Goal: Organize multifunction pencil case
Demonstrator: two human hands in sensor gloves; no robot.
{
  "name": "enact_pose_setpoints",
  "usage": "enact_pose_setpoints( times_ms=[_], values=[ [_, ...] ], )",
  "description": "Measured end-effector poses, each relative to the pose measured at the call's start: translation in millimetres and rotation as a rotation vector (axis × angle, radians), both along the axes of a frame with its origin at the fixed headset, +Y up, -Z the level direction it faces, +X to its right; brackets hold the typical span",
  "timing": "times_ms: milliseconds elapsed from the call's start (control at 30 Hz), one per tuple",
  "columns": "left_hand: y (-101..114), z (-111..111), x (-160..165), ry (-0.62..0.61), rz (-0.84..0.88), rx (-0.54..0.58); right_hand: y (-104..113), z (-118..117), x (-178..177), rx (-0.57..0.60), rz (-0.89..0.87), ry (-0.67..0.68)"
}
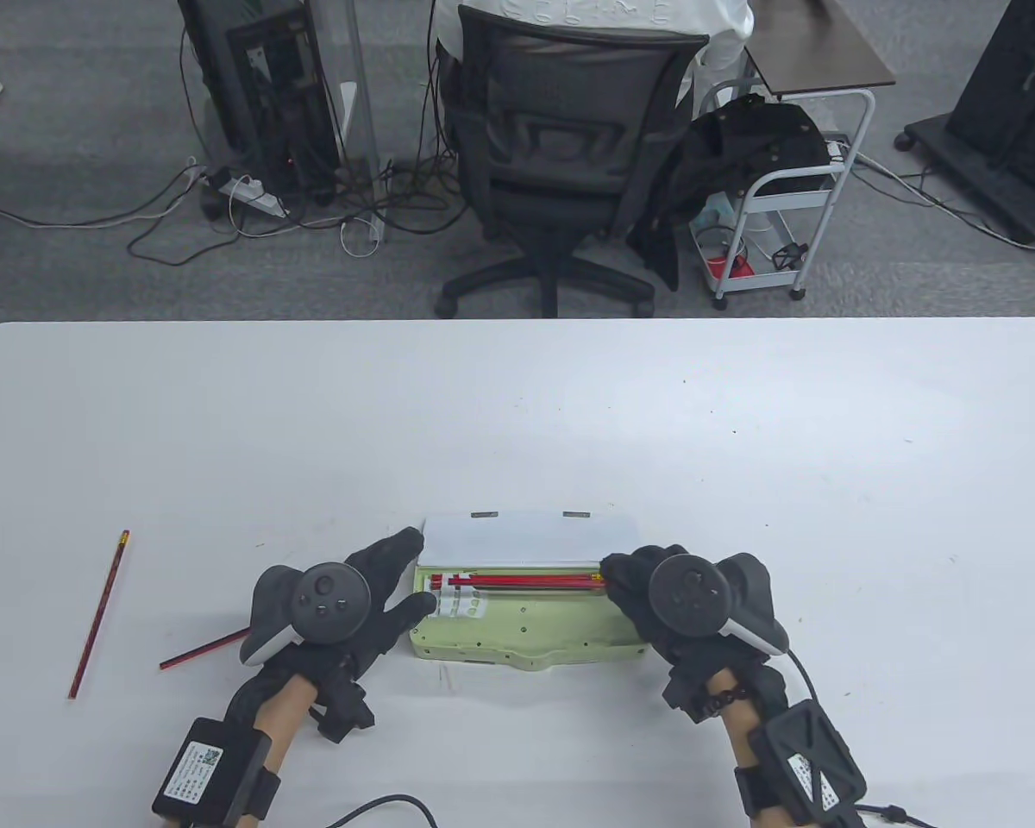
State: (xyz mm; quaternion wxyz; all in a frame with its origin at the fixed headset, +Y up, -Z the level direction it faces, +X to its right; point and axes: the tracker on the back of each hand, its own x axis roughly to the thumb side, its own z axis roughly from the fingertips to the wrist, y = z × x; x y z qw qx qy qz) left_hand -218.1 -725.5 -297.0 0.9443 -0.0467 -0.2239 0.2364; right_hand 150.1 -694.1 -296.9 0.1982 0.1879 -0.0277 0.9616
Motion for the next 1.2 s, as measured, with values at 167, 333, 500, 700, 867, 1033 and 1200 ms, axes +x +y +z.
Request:
enact_pose_setpoints(
  times_ms=[167, 333, 500, 700, 867, 1033, 1200],
  values=[
    [-15, -6, 2, -0.053, -0.095, -0.151, -2, -4, 22, -0.078, 0.035, -0.063],
    [-23, -9, 12, -0.088, -0.207, -0.185, -9, -7, 19, -0.111, 0.085, -0.052],
    [-27, -10, 14, -0.079, -0.229, -0.186, -12, -9, 10, -0.088, 0.135, -0.042],
    [-26, -10, 14, -0.084, -0.234, -0.193, -13, -7, 4, -0.059, 0.155, -0.037],
    [-26, -9, 14, -0.086, -0.230, -0.196, -17, -7, -2, -0.050, 0.180, -0.026],
    [-26, -9, 15, -0.083, -0.233, -0.185, -18, -5, -7, -0.038, 0.203, -0.017],
    [-27, -9, 15, -0.083, -0.230, -0.186, -17, -5, -10, 0.001, 0.214, -0.013]
  ],
)
